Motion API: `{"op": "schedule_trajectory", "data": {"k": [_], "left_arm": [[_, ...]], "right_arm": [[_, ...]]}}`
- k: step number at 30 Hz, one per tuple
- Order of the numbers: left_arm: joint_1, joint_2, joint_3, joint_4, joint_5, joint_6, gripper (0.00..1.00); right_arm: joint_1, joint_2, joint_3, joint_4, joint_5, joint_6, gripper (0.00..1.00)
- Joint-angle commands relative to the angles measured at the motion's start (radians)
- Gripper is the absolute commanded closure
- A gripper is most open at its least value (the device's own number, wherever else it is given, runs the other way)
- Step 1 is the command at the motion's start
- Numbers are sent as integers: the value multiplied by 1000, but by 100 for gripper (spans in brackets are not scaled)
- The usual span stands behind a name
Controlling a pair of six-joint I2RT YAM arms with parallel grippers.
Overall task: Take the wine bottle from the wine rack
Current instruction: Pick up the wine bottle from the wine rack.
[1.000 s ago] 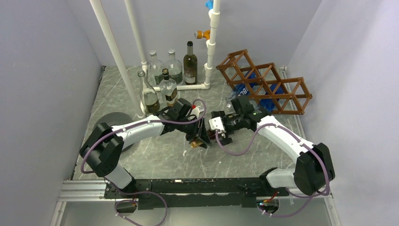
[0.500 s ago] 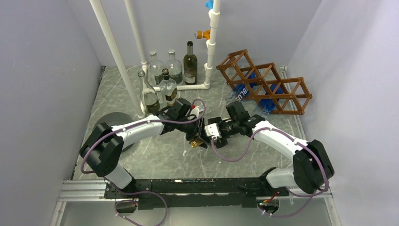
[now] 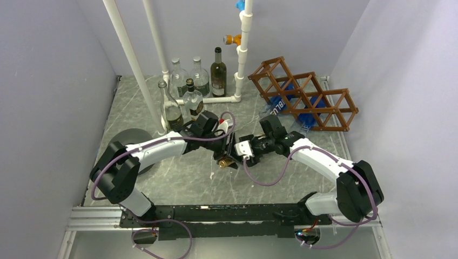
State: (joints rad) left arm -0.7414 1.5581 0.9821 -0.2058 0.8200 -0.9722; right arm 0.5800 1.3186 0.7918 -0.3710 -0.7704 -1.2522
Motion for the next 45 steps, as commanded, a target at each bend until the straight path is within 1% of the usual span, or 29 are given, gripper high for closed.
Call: {"op": "schedule_trajectory", "data": {"k": [1, 2, 5, 9, 12, 16, 18, 22, 28, 30, 34, 40, 45], "left_arm": [[13, -155, 42, 340, 166, 26, 39], [16, -162, 31, 349, 166, 22, 32], [23, -179, 5, 366, 164, 18, 22], [35, -205, -28, 378, 161, 22, 19], [44, -231, -51, 386, 150, 33, 14], [53, -276, -81, 404, 132, 54, 12], [54, -300, -98, 416, 122, 67, 7], [56, -357, -115, 404, 101, 125, 1], [59, -459, -154, 362, 12, 246, 1], [62, -499, -181, 379, -33, 268, 1], [72, -575, -255, 472, -119, 287, 1], [77, -682, -361, 630, -196, 318, 1], [80, -782, -465, 704, -330, 370, 1]], "right_arm": [[6, -4, 24, -26, -80, 10, 98], [5, -4, 26, -28, -85, 15, 98], [6, -3, 29, -32, -102, 27, 99], [3, -3, 32, -39, -119, 34, 99], [-7, -8, 36, -46, -144, 46, 99], [-22, -13, 38, -55, -174, 55, 99], [-25, -13, 38, -58, -182, 56, 99], [-32, -13, 42, -62, -207, 67, 100], [-46, -22, 46, -68, -236, 83, 100], [-54, -27, 47, -71, -245, 88, 100], [-72, -35, 49, -71, -268, 101, 100], [-91, -40, 46, -68, -292, 119, 100], [-106, -39, 44, -60, -314, 140, 100]]}}
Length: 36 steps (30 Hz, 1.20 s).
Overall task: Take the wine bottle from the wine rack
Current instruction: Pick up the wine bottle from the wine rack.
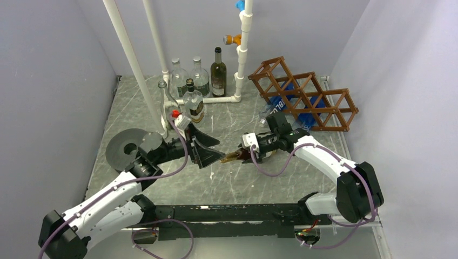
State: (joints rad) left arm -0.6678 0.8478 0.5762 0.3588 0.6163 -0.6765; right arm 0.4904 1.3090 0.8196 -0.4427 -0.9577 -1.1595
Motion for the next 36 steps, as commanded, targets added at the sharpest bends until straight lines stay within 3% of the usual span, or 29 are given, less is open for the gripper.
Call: {"op": "schedule_trajectory", "data": {"k": [1, 10, 16, 23, 33, 36], "left_arm": [[7, -92, -81, 162, -137, 91, 0], [5, -203, -314, 413, -175, 221, 1], [-30, -185, -413, 587, -307, 250, 1], [-143, 35, -435, 829, -442, 283, 1], [-213, 467, -364, 1296, -562, 222, 2], [-238, 543, -317, 1306, -575, 204, 3]], "right_arm": [[-19, -31, 14, 16, -131, 52, 100], [-46, -14, 10, 80, -186, 160, 100], [-67, -5, 13, 134, -216, 263, 100], [-85, -1, 13, 163, -243, 315, 100], [-92, 1, 9, 178, -262, 337, 100], [-96, 0, 7, 185, -266, 346, 100]]}}
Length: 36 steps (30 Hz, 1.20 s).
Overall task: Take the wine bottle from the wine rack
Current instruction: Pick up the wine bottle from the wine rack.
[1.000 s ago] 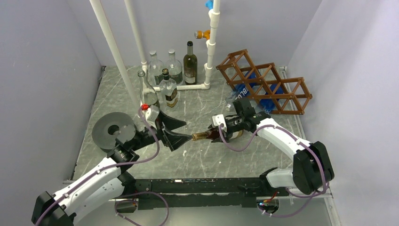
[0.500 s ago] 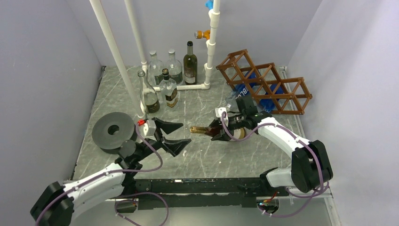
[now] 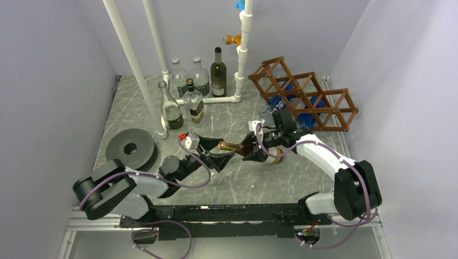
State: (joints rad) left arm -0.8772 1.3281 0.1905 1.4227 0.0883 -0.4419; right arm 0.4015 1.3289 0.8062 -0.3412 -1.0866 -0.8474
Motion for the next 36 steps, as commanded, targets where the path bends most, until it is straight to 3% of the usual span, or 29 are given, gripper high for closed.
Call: {"op": "schedule_trajectory", "data": {"k": [1, 7, 10, 16, 17, 20, 22, 23, 25, 26, 28, 30, 31, 36], "left_arm": [[-36, 80, 81, 242, -55, -29, 4], [-61, 133, 128, 242, -86, -19, 9], [-62, 150, 145, 242, -119, -36, 18], [-62, 182, 180, 242, -102, -79, 49], [-63, 183, 183, 242, -101, -78, 56], [-62, 171, 189, 242, -103, -63, 96], [-61, 149, 189, 235, -107, -44, 100], [-62, 140, 192, 225, -107, -32, 100], [-62, 95, 201, 175, -108, -5, 100], [-61, 69, 208, 137, -106, 11, 100], [-61, 17, 229, 40, -105, 44, 100], [-61, -34, 248, -49, -109, 76, 100], [-61, -61, 256, -91, -112, 93, 100], [-44, -175, 311, -324, -117, 159, 100]], "right_arm": [[-8, -20, 19, 86, -139, 36, 100], [-15, -18, 16, 97, -148, 49, 100], [-17, -15, 16, 102, -152, 58, 100], [-20, -14, 13, 127, -162, 94, 100], [-20, -17, 14, 128, -164, 98, 100], [-20, -21, 14, 139, -172, 119, 100], [-21, -26, 12, 150, -176, 137, 98], [-20, -26, 13, 152, -179, 146, 94], [-20, -29, 13, 163, -181, 175, 77], [-20, -31, 14, 166, -179, 191, 64], [-20, -38, 23, 151, -178, 210, 29], [-20, -49, 36, 137, -176, 237, 5], [-21, -55, 45, 131, -175, 252, 1], [-67, -86, 101, 64, -216, 271, 0]]}}
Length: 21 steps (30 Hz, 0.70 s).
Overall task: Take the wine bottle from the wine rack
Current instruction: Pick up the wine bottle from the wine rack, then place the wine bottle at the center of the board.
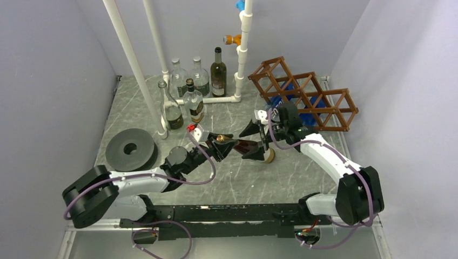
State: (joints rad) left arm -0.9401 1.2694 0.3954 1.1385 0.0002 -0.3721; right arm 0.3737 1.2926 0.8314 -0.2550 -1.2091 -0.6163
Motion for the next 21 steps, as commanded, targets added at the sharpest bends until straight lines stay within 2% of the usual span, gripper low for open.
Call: {"op": "schedule_trajectory", "data": {"k": [1, 8, 15, 21], "left_arm": [[25, -134, 115, -71, -25, 96, 100], [129, -207, 198, -272, 58, 98, 100], [227, -173, 352, -454, 148, 94, 100], [290, -91, 497, -546, 196, 112, 100]], "right_arm": [[-56, -60, 83, -36, -107, 36, 0], [-173, -126, 127, -212, -163, -118, 0], [-230, -136, 116, -209, -178, -122, 0], [-261, -140, 102, -188, -181, -112, 0]]}}
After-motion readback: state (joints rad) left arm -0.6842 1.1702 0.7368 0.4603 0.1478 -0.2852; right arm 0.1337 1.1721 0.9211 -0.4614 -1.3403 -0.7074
